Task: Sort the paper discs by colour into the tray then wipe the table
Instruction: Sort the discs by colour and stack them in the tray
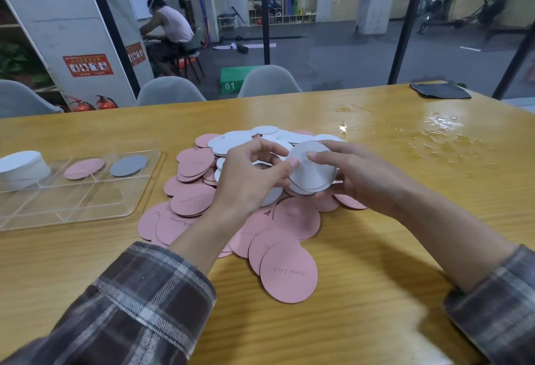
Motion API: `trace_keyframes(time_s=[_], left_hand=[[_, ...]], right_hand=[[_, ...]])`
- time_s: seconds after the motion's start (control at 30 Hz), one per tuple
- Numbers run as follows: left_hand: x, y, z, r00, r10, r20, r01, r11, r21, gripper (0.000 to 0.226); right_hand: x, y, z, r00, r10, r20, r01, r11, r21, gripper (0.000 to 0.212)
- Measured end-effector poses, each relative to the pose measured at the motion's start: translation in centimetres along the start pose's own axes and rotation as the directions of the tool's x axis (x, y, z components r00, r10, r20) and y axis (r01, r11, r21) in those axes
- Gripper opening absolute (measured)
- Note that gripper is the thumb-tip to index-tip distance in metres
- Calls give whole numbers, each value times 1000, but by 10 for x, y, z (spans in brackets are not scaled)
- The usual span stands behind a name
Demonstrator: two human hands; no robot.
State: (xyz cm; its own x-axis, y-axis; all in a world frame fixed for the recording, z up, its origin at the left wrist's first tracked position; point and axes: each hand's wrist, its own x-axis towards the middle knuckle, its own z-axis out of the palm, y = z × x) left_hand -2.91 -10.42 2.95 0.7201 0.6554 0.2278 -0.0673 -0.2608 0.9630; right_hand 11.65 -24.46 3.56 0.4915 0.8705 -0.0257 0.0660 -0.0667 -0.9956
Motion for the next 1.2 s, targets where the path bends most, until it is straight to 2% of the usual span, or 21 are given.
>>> trace_keyframes(time_s=[0.2,0.37,0.5,0.6,0.67,0.83,1.07,1.2], left_hand=[[-2,-1,1,1000,21,4,-21,995,99,16],[-3,-3,4,998,27,-62,-12,973,229,25],[-7,-1,6,998,1,-65,10,984,176,28],[-8,-1,8,998,8,-56,-1,992,124,19],[-9,-1,10,1000,2,-17,-1,997,75,12],[-9,-4,12,999,-13,36,13,1000,25,19],[-3,-3,5,999,-45,-12,45,999,-15,26],[-2,-2,-3,998,-49,41,49,999,-6,28]], right_hand=[[1,2,-1,1000,-5,2,5,1000,-3,34],[1,3,-3,1000,-10,-1,10,1000,12,37],[2,4,-2,1000,-28,-10,28,999,-14,35],[4,7,-2,998,-41,-38,40,999,-29,34],[5,9,-3,996,-56,-66,48,993,-111,40],[6,12,0,995,-56,-86,34,972,-233,47],[5,9,1,995,-81,-55,66,972,-225,59],[5,11,3,995,-95,-27,86,968,-236,45]])
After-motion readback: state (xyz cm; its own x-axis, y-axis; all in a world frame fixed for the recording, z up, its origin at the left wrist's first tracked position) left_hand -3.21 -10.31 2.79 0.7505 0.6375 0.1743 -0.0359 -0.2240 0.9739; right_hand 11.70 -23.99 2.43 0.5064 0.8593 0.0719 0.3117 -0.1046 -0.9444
